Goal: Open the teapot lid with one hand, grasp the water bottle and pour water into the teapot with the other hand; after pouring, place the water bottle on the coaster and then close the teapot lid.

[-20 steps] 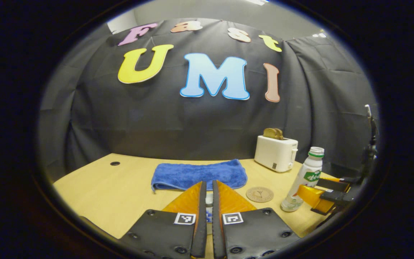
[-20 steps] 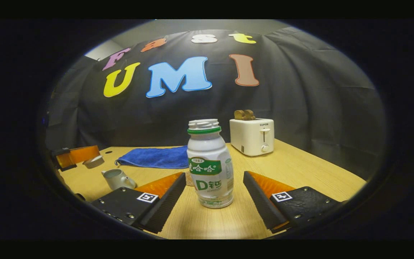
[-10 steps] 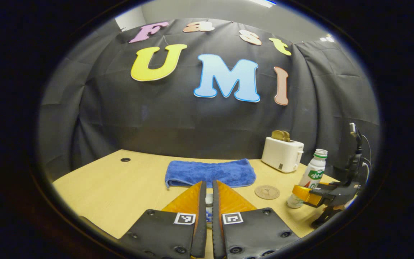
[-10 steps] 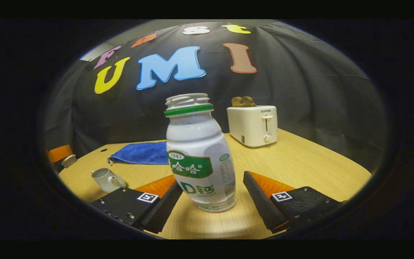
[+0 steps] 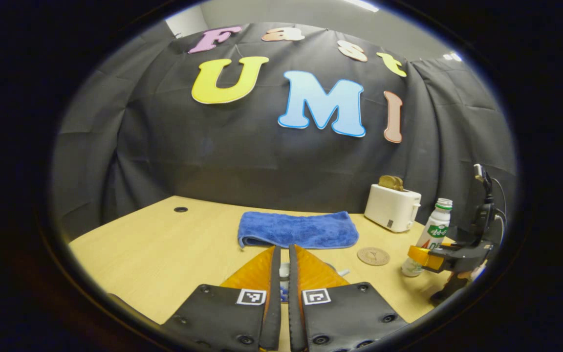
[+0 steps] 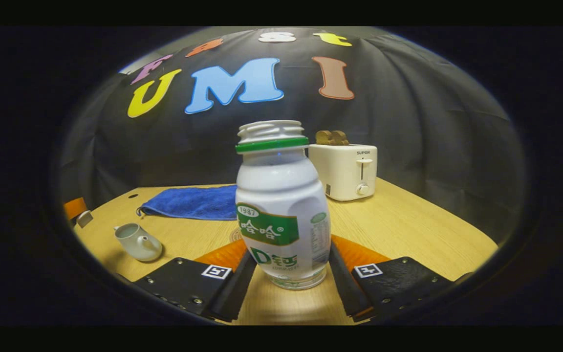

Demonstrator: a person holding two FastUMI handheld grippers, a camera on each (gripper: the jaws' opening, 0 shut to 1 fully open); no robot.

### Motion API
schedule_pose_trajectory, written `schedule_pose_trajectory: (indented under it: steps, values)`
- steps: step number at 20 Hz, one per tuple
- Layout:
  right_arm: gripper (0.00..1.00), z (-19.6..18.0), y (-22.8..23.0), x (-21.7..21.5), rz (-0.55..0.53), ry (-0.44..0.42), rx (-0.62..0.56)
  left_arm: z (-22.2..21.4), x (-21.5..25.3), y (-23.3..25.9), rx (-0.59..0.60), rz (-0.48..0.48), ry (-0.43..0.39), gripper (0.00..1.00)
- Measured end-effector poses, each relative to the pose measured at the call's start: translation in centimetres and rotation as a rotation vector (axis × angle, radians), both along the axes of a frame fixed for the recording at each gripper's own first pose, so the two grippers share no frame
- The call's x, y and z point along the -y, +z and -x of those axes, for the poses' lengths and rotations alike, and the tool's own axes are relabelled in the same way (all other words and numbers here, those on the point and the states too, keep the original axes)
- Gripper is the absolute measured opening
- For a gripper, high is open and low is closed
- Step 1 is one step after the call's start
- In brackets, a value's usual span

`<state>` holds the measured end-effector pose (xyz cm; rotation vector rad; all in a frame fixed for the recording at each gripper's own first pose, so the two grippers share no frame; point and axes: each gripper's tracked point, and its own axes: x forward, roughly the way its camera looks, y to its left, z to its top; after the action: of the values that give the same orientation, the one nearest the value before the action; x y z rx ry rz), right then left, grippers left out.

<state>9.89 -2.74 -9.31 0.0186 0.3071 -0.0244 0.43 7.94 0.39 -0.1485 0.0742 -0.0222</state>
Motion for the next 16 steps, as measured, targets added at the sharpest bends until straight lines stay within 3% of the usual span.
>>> schedule_pose_trajectory:
  steps: [4, 6, 16]
  values:
    - [0.77, 0.5, 1.6, -0.6, 0.103, 0.006, 0.019, 0.5, -0.8, 0.2, 0.015, 0.017, 0.002, 0.1]
    - [0.76, 0.7, 2.7, -1.1, 0.173, 0.012, 0.039, 0.8, -1.4, 0.7, 0.024, 0.017, 0.012, 0.17]
    - [0.76, 1.0, 6.9, -6.5, 0.587, 0.126, 0.166, 1.6, -2.9, 1.0, 0.024, -0.014, 0.02, 0.17]
